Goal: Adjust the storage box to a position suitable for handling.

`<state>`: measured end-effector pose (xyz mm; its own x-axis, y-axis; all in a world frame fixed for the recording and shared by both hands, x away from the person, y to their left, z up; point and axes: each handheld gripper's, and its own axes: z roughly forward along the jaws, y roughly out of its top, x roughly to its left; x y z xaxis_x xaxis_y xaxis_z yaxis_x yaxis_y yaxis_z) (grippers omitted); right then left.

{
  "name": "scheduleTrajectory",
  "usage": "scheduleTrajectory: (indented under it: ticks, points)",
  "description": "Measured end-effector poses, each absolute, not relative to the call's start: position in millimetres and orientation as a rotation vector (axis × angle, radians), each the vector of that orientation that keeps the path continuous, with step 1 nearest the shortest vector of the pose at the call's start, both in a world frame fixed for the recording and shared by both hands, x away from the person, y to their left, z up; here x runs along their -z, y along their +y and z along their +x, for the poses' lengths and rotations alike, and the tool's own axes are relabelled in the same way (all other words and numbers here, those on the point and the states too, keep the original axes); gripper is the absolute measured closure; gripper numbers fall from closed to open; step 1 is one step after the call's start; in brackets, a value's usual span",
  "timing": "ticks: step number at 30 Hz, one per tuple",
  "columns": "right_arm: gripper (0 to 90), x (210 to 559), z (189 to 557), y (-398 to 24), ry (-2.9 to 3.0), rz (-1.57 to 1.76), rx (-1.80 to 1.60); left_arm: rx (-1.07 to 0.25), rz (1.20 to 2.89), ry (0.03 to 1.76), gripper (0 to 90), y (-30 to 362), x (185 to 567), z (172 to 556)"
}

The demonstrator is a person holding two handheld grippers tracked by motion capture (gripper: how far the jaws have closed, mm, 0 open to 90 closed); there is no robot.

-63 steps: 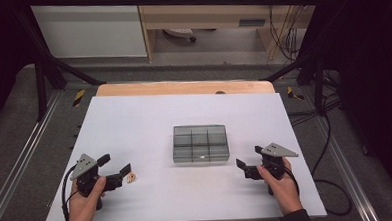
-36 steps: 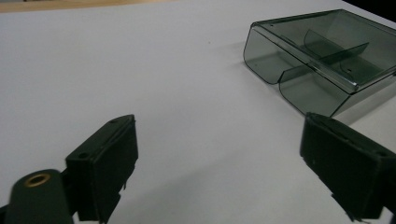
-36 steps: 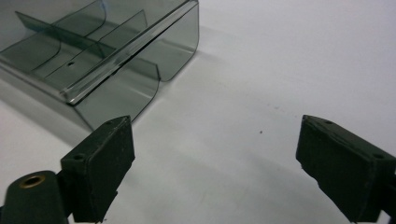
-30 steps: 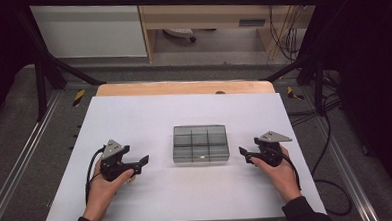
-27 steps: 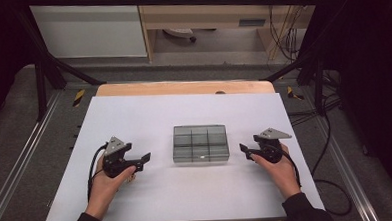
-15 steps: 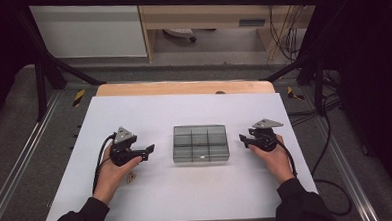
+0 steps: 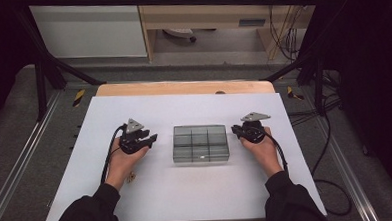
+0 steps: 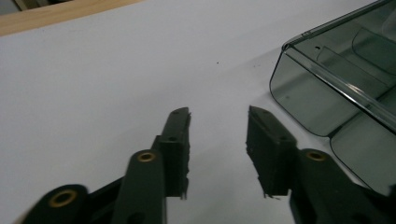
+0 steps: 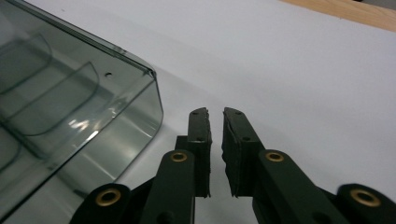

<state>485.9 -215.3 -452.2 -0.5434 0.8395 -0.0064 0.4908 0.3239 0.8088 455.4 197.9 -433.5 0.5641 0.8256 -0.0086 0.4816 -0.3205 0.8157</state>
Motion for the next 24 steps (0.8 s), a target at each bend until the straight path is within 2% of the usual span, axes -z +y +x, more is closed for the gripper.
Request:
scheduleTrajectory:
  ticks: [6,11,18,24]
  points:
    - [89.6,456.8,488.3,-214.8,2.192,1.173,-1.108,-0.588,2.070,0.991,78.0,182.3,433.8,465.8]
    - [90.0,457.6,487.8,-214.9,2.221,1.148,-1.096,-0.525,2.092,0.981,88.1,171.6,439.2,472.2]
    - [90.0,460.2,490.1,-209.0,2.260,1.122,-1.098,-0.452,2.036,1.003,90.0,166.0,442.4,486.1]
    - [90.0,459.7,495.5,-204.6,2.280,1.113,-1.120,-0.433,2.065,1.001,90.0,155.3,443.3,494.4]
